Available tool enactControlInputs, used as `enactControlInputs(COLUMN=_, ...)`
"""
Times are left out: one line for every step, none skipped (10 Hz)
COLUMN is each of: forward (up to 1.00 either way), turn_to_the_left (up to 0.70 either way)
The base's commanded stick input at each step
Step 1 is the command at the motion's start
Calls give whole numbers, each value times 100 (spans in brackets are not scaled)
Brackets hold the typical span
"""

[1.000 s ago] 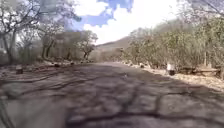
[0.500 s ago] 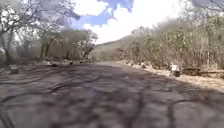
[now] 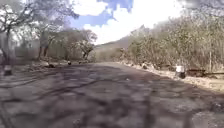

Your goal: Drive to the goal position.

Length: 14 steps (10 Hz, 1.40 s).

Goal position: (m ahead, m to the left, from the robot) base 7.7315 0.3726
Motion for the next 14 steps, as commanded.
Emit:
enactControlInputs(forward=70, turn_to_the_left=0)
enactControlInputs(forward=70, turn_to_the_left=0)
enactControlInputs(forward=70, turn_to_the_left=0)
enactControlInputs(forward=70, turn_to_the_left=0)
enactControlInputs(forward=70, turn_to_the_left=0)
enactControlInputs(forward=70, turn_to_the_left=0)
enactControlInputs(forward=70, turn_to_the_left=0)
enactControlInputs(forward=70, turn_to_the_left=0)
enactControlInputs(forward=70, turn_to_the_left=0)
enactControlInputs(forward=70, turn_to_the_left=0)
enactControlInputs(forward=70, turn_to_the_left=0)
enactControlInputs(forward=70, turn_to_the_left=0)
enactControlInputs(forward=70, turn_to_the_left=0)
enactControlInputs(forward=70, turn_to_the_left=0)
